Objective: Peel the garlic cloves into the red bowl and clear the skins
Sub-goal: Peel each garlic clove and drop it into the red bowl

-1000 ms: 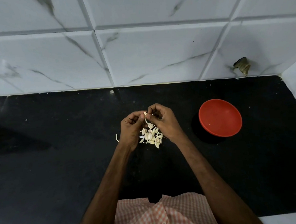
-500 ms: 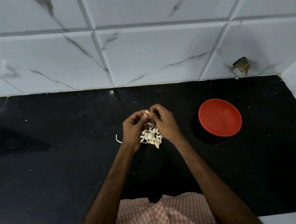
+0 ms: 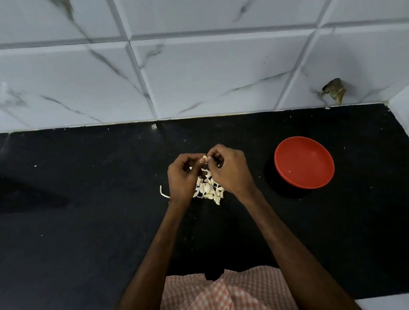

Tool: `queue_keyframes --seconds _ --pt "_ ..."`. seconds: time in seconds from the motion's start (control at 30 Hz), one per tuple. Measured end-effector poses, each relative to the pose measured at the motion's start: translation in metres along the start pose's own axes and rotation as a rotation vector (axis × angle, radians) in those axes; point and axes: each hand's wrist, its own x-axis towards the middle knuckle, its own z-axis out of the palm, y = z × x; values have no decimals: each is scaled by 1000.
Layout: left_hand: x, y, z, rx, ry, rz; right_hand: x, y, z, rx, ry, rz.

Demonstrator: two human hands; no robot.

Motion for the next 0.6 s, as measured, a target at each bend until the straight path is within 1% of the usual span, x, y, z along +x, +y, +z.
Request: queue_keyframes --seconds 0.07,0.17,0.27,0.43,0.6 --pt "1 3 -1 -25 -12 -27 1 1 -3 48 -37 -17" --pt "1 7 -1 -128 -52 -109 2 1 -6 100 -73 -44" --pt "1 12 0 -169 -97 -138 2 2 -7 122 -89 -58" --pt "5 19 -4 -110 -152 -146 4 6 -8 145 -123 -43" --pt "3 23 -6 1 -183 -79 6 9 -12 172 -208 -22"
